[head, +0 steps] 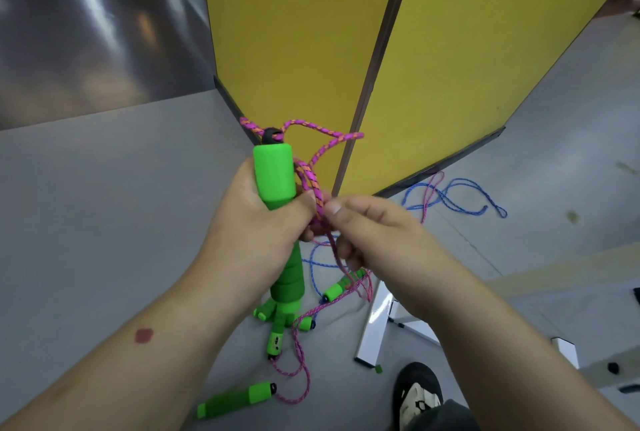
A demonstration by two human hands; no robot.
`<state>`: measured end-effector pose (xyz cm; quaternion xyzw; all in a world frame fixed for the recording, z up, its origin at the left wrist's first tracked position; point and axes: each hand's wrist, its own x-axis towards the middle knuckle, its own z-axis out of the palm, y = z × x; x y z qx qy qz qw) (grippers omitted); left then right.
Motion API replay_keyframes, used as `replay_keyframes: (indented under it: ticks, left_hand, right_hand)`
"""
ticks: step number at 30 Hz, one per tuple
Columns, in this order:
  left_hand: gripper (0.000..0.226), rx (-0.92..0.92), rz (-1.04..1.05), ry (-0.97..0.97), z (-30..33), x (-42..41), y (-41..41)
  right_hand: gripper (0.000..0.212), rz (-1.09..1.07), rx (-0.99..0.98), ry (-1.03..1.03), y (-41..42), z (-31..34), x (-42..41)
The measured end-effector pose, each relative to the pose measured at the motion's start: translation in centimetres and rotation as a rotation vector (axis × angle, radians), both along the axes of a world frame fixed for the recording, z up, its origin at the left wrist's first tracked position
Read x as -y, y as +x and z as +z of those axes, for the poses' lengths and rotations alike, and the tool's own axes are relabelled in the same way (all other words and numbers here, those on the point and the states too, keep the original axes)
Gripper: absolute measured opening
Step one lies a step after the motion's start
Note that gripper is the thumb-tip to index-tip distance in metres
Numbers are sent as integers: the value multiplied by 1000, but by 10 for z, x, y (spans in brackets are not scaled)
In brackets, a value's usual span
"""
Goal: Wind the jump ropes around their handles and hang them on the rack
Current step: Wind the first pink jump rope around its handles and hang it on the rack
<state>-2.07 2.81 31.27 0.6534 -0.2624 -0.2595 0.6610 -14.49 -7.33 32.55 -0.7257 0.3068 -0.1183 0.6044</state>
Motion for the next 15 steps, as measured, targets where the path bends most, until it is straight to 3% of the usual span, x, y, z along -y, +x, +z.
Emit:
replay_keyframes:
  ticks: [4,8,11,15]
  left_hand:
    - [21,21,88,36,-2,-2,10]
    - [19,33,51,56,0,-4,6]
    - [17,54,-53,60,-1,-4,-4]
    - [34,95,-145,74,-5,-1,-15]
  right_hand:
    - [14,70,-95,-36,-1,-2,-3]
    - [13,-43,64,-53,0,0,0]
    - [15,-129,216,52,2,2,0]
    - [15,-174,315,79,3,5,-1]
